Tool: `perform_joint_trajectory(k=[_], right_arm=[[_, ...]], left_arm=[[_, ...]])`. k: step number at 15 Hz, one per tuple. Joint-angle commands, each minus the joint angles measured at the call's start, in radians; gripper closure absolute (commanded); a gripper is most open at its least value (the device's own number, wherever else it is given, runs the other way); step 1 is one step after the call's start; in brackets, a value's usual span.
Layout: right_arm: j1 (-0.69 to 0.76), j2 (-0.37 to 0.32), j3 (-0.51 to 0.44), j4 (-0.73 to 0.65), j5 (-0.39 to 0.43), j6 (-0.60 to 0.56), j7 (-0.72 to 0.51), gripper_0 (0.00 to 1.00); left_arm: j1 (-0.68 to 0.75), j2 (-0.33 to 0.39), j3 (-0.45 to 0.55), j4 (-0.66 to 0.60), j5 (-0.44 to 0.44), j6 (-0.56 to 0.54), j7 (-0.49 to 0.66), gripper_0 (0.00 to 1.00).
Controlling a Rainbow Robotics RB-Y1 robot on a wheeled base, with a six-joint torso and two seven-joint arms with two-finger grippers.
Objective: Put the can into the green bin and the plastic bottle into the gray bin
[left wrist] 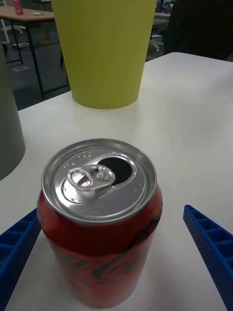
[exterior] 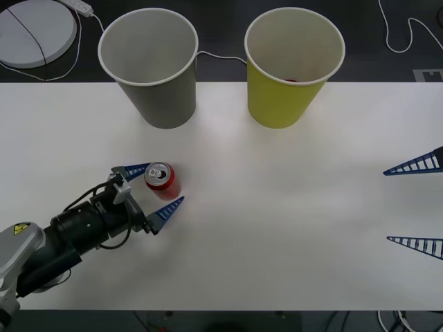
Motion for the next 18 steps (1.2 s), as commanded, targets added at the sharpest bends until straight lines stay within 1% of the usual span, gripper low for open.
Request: perform_joint_trajectory(k=[1,4,8,9,10,18], right_arm=[[0.0,0.0,0.0,0.0,0.0,0.0,0.0,0.0],[0.0,0.0,0.0,0.0,0.0,0.0,0.0,0.0],[0.0,0.0,0.0,0.0,0.0,0.0,0.0,0.0],[0.0,0.0,0.0,0.0,0.0,0.0,0.0,0.0],[0.0,0.0,0.0,0.0,0.0,0.0,0.0,0.0],[0.0,0.0,0.0,0.0,0.0,0.0,0.0,0.0]], left_arm=[[-0.012,-0.027,0.0,0.001,-0.028,0.013,0.007,0.0],[-0.023,-0.043,0.0,0.001,-0.049,0.019,0.013,0.0],[-0.049,-0.053,-0.003,0.03,-0.051,0.019,0.019,0.0],[-0.049,-0.053,-0.003,0.03,-0.051,0.019,0.019,0.55],[-0.049,-0.053,-0.003,0.03,-0.051,0.019,0.018,0.99],[-0.049,-0.05,-0.001,0.029,-0.051,0.013,0.019,1.0]])
